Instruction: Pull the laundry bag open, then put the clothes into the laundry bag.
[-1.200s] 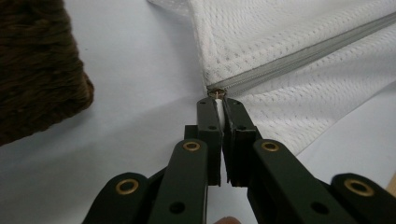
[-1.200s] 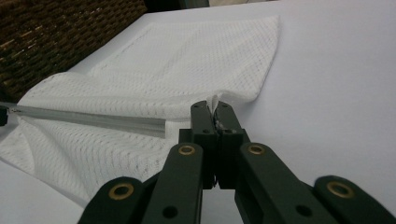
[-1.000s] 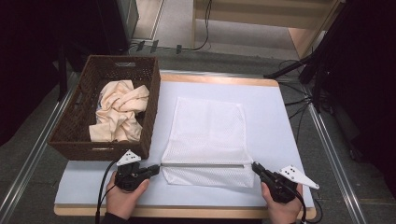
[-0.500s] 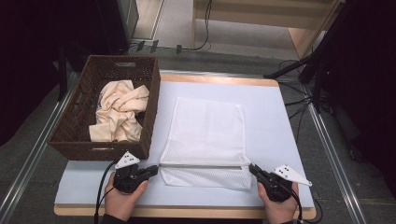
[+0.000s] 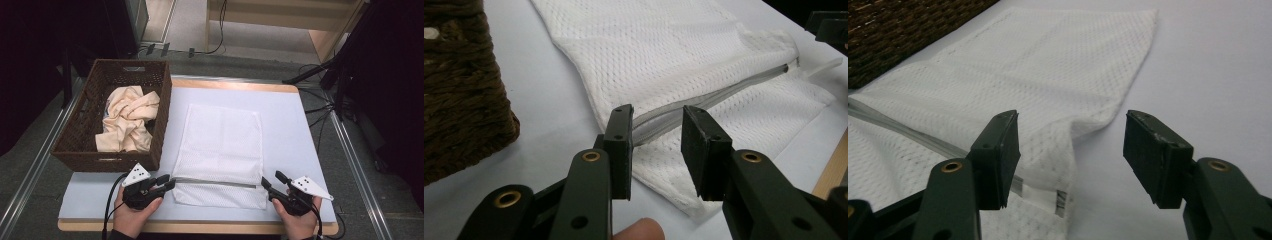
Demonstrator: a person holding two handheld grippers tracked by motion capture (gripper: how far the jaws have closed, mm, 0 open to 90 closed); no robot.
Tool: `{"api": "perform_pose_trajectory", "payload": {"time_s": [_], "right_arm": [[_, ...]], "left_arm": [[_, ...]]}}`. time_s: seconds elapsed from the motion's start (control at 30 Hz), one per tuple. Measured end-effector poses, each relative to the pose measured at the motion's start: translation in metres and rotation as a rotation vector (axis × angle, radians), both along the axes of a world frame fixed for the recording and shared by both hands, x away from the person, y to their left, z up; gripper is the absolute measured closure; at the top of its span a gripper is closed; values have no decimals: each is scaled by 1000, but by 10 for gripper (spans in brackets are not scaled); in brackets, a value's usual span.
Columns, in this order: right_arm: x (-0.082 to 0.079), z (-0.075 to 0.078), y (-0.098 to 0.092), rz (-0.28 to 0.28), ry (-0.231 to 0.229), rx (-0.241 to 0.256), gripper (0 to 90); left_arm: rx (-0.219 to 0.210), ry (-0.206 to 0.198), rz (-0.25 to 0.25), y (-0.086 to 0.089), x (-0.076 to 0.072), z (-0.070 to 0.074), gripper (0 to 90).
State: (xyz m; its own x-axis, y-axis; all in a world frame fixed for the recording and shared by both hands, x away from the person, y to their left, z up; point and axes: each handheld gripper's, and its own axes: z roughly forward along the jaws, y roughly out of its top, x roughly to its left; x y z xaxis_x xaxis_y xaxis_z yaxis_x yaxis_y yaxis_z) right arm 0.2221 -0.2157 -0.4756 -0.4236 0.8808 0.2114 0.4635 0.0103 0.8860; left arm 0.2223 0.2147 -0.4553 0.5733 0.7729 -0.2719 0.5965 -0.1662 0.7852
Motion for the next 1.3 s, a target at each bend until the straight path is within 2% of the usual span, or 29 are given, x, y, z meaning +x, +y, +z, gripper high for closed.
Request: {"api": "perform_pose_trajectory", "payload": {"time_s": [0.13, 0.17, 0.23, 0.3, 0.33, 0.37, 0.4, 0.43, 0.47, 0.53, 0.57, 0.6, 0.63, 0.67, 0.77, 0.83, 0.87, 0.9, 0.93, 0.97, 1.07, 1.17, 1.2, 1.23, 1.27, 1.3], "right_arm": [[0, 4, 7, 23, -11, -12, 381], [-1, 8, 14, 55, -27, -23, 382], [-1, 10, 16, 67, -28, -30, 390], [-1, 13, 28, 117, -49, -54, 430], [-1, 14, 31, 127, -47, -56, 430], [0, 14, 35, 143, -46, -54, 441], [0, 14, 35, 143, -46, -54, 441], [3, 14, 44, 197, -51, -27, 462], [4, 14, 47, 204, -48, -21, 467], [8, 16, 58, 246, -30, -42, 487], [8, 16, 58, 246, -30, -42, 487], [11, 17, 68, 278, -21, -75, 488], [11, 17, 68, 278, -21, -75, 488], [14, 17, 76, 301, 2, -87, 512], [19, 17, 82, 320, 24, -89, 539], [25, 14, 90, 369, 73, -79, 583], [25, 14, 90, 369, 73, -79, 583], [28, 12, 96, 393, 93, -94, 641], [28, 12, 96, 393, 93, -94, 641], [33, 11, 99, 388, 89, -113, 710], [38, 10, 99, 381, 94, -108, 757], [44, 5, 101, 395, 116, -99, 724], [46, 0, 105, 443, 141, -107, 604], [46, 0, 105, 443, 141, -107, 604], [46, -2, 107, 448, 147, -123, 545], [45, -7, 112, 452, 164, -160, 550]], "left_arm": [[-7, -6, -4, -3, -1, 1, 655], [-8, -11, -13, -7, -2, 1, 655], [-5, -14, -24, -12, -2, 1, 655], [3, -11, -49, -23, -3, -1, 665], [3, -11, -49, -23, -3, -1, 668], [14, -7, -73, -31, -4, -3, 674], [14, -7, -73, -31, -4, -3, 685], [25, -2, -94, -39, -4, -4, 692], [25, -2, -94, -39, -4, -4, 694], [36, 6, -117, -50, -4, -7, 717], [36, 6, -117, -50, -4, -7, 727], [43, 10, -130, -57, -4, -9, 734], [43, 10, -130, -57, -4, -9, 744], [59, 16, -146, -63, -3, -11, 757], [64, 17, -161, -67, -2, -12, 801], [80, 22, -172, -70, -2, -13, 836], [89, 28, -175, -72, -2, -15, 836], [101, 43, -183, -74, -1, -17, 868], [101, 43, -183, -74, -1, -17, 879], [117, 53, -180, -76, -1, -19, 892], [130, 69, -191, -77, 0, -21, 900], [113, 80, -204, -75, 1, -22, 900], [109, 80, -213, -75, 0, -22, 900], [109, 80, -213, -75, 0, -22, 900], [106, 79, -216, -75, 0, -23, 900], [100, 78, -218, -75, 0, -23, 900]]}}
